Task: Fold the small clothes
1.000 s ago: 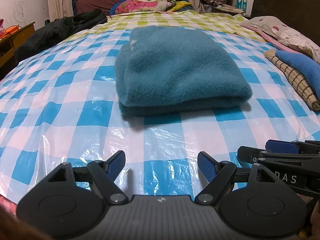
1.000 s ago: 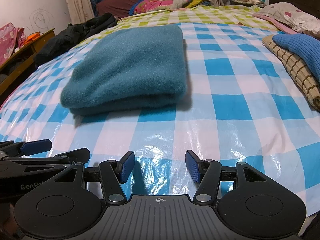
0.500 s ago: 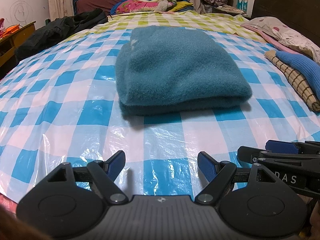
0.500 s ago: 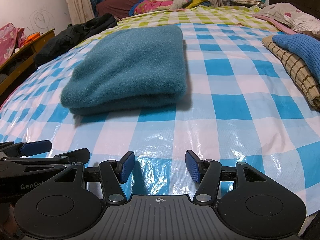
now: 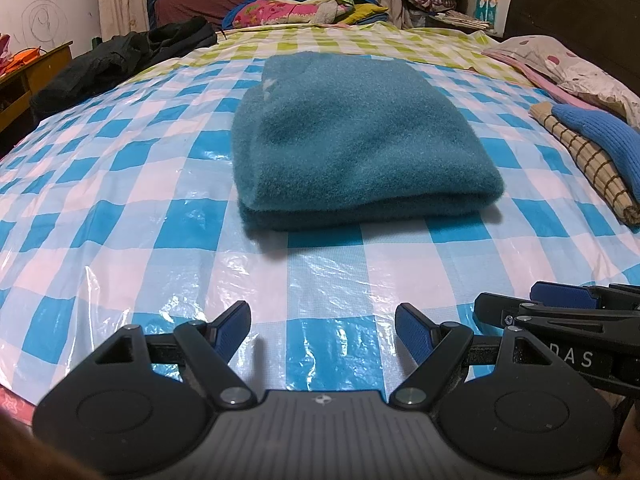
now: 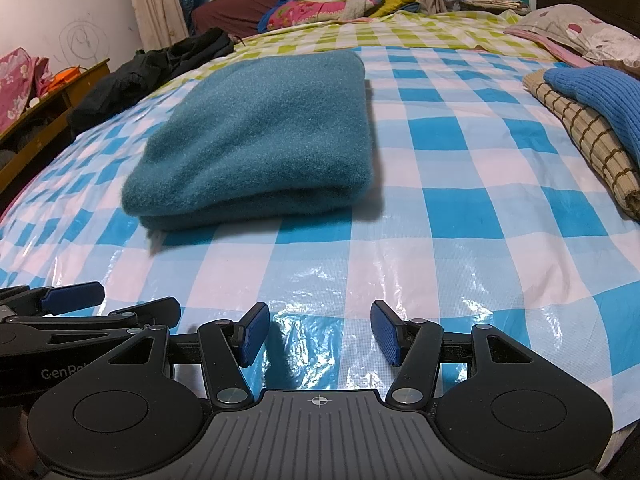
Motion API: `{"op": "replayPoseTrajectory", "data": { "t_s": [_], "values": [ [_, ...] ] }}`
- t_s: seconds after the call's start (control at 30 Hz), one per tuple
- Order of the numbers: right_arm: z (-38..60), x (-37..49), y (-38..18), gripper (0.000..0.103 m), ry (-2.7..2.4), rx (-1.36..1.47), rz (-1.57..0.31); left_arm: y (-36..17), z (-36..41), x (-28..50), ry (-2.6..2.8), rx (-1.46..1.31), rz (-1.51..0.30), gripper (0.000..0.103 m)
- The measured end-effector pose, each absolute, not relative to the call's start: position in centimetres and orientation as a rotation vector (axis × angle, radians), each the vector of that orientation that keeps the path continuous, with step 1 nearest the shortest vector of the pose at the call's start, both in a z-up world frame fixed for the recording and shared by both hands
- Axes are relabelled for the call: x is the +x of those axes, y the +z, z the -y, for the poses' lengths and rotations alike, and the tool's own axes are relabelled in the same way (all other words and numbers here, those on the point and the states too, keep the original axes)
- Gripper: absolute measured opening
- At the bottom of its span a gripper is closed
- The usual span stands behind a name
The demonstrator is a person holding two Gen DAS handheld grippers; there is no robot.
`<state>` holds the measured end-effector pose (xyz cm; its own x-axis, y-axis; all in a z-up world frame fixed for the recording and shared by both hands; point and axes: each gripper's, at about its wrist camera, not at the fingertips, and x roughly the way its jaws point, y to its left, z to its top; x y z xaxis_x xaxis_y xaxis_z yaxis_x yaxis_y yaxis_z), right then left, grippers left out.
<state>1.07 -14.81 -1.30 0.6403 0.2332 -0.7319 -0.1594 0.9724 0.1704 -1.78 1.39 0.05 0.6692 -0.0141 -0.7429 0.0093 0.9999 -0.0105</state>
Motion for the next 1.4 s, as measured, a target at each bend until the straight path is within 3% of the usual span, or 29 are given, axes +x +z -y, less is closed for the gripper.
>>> {"op": "replayPoseTrajectory", "data": {
  "t_s": [1.4],
  "values": [
    [14.89, 1.06, -1.34, 0.056, 0.225, 0.096, -0.848, 0.36, -1.03, -1.96, -0.016, -0.002, -0.831, 0.084]
  ]
}}
